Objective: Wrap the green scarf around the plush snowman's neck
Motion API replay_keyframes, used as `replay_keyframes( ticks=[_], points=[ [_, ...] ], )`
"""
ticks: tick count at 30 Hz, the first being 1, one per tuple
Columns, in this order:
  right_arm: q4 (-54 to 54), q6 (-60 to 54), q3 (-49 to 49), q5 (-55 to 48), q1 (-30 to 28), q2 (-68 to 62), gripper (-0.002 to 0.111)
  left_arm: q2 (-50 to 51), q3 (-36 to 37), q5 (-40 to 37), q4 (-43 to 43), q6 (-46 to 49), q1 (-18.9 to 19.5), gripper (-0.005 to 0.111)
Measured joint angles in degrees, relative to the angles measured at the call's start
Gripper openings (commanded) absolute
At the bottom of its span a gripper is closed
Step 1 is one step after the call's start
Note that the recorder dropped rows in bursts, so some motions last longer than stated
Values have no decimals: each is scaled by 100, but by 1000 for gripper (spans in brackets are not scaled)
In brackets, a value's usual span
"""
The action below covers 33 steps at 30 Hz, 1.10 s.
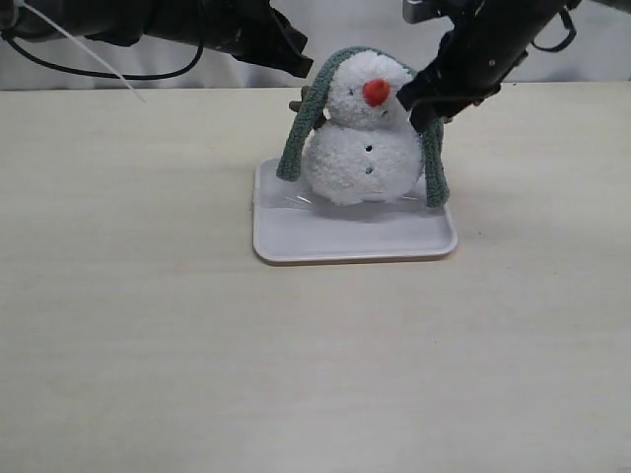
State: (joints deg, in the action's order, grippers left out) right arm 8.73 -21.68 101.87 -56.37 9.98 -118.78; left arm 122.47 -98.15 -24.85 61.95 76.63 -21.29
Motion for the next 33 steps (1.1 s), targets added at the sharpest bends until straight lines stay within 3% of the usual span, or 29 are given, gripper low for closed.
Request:
replay_keyframes(
  ticks=[7, 9, 13, 14, 20, 26, 33],
  points=[
    [-26, -92, -520, 951, -77, -366, 45, 0, 0, 14, 36, 0, 0, 0],
    [-26, -119, -531, 1122, -77, -468, 36, 0, 0, 24, 63, 0, 0, 0],
    [-26, -232, -531, 1133, -89, -530, 6, 0, 0, 24, 75, 15, 0, 0],
    [-26, -297, -531, 1058, -89, -530, 4, 0, 0, 24, 106, 53, 0, 0],
    [196, -756, -531, 366, -99, -398, 4, 0, 0, 53, 126, 123, 0, 0],
    [1569, -1931, -531, -550, -99, -156, 4, 0, 0, 73, 126, 136, 0, 0],
    [1731, -1990, -531, -776, -99, -492, 4, 0, 0, 73, 154, 136, 0, 0]
  ],
)
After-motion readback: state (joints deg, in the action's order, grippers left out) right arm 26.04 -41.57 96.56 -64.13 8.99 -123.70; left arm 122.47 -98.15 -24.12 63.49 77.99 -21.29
